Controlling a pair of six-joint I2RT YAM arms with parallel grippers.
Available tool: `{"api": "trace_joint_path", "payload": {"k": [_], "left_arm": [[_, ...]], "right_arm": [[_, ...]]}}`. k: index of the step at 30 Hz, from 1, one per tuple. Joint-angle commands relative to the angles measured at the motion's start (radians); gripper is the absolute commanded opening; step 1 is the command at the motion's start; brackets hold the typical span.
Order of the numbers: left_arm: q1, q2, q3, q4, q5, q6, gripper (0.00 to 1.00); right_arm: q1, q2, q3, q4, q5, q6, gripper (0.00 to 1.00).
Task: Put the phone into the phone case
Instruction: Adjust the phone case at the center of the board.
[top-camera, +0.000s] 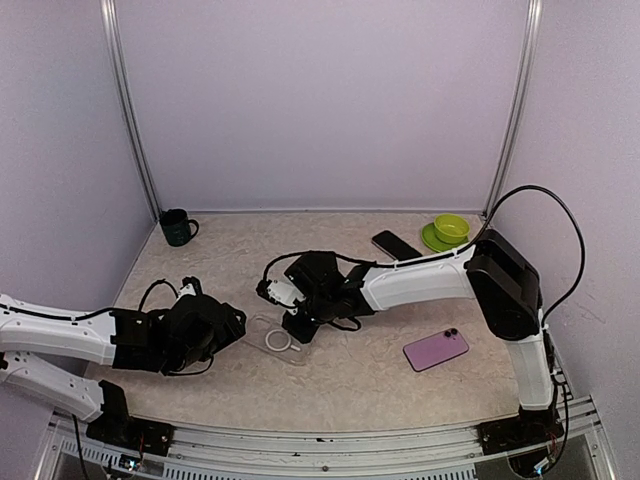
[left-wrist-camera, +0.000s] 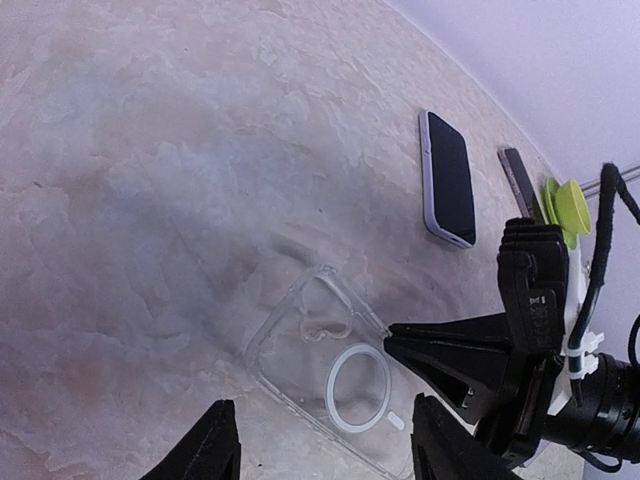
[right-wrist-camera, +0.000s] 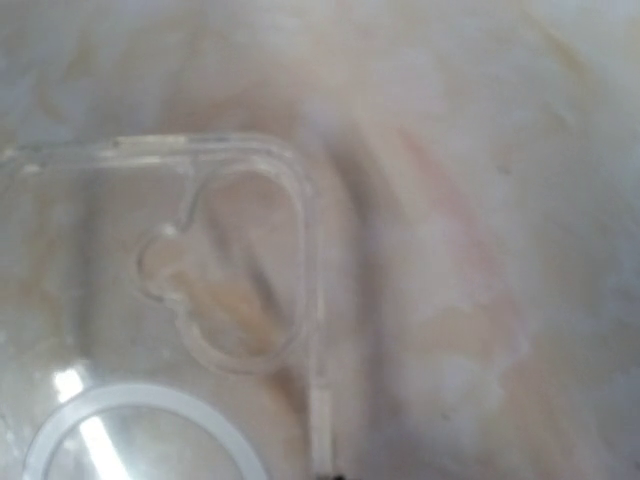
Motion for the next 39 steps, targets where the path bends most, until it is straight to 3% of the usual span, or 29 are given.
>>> {"api": "trace_joint_path", "payload": {"k": [1, 8, 15, 20, 26, 35, 39], "left_arm": [[0.006, -0.001, -0.009, 0.008, -0.015, -0.011, 0.58], [0.006, -0.014, -0.013, 0.002, -0.028, -0.014, 0.58], [0.006, 0.001, -0.025, 0.022, -0.018, -0.02, 0.58], [0.006, 0.01, -0.03, 0.029, -0.016, -0.021, 0.58], [0.006, 0.004, -0.034, 0.031, -0.021, -0.018, 0.58], [-0.003, 0.01, -0.03, 0.069, -0.021, 0.025, 0.58], [-0.019, 0.037, -0.004, 0.089, -0.029, 0.076, 0.57]], "right_arm": [[0.005, 0.036, 0.035, 0.004, -0.069, -0.154, 0.0], [0.006, 0.043, 0.047, -0.006, -0.085, -0.27, 0.0], [0.007, 0.064, 0.061, 0.011, -0.053, -0.282, 0.0], [0.006, 0.061, 0.054, 0.024, -0.028, -0.273, 0.13], [0.006, 0.008, 0.016, 0.052, 0.041, -0.237, 0.21], [0.006, -0.197, -0.152, 0.12, 0.246, -0.121, 0.58], [0.006, -0.294, -0.229, 0.132, 0.3, -0.078, 0.8]]}}
